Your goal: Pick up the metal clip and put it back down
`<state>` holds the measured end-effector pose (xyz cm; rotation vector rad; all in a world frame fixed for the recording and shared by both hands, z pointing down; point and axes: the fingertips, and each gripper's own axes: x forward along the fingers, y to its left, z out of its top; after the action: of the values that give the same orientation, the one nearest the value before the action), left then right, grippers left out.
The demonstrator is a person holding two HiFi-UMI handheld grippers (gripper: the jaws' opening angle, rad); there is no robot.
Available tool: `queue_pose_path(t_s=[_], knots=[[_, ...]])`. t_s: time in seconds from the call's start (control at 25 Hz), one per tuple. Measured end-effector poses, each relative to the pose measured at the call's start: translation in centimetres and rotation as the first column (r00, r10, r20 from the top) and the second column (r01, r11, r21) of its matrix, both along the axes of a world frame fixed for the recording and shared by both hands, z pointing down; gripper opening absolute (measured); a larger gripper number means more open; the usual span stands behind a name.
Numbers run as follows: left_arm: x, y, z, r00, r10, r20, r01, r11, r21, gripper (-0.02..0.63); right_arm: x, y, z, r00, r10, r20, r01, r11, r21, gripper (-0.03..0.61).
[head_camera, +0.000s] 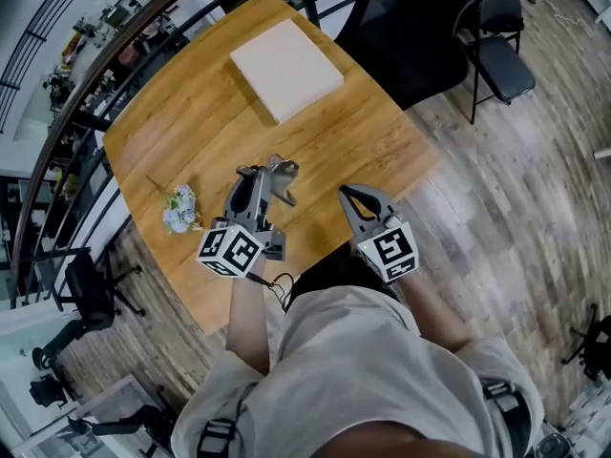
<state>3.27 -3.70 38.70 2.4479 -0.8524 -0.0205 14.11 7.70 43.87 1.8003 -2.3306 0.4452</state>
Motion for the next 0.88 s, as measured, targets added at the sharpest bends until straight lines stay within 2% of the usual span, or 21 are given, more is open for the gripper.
queue_pose_path(t_s=[0.36, 0.6, 0.88], knots=[[4.1, -8.6, 5.3, 0.999, 0.044, -0.017, -0.045, 0.997, -0.071, 0.092, 2.0, -6.1, 3.9, 0.999, 0.024, 0.022, -0.022, 0.994, -0.111, 0.032], [6.7, -14.1, 9.1, 0.997, 0.075, -0.019, -0.076, 0.993, -0.094, 0.092, 3.0, -11.0, 6.6, 1.000, 0.027, -0.001, -0.026, 0.986, -0.166, 0.031], [8.5, -19.2, 12.4, 0.995, 0.086, -0.052, -0.092, 0.988, -0.127, 0.092, 3.3, -13.9, 9.8, 1.000, 0.023, 0.006, -0.021, 0.972, -0.235, 0.032]])
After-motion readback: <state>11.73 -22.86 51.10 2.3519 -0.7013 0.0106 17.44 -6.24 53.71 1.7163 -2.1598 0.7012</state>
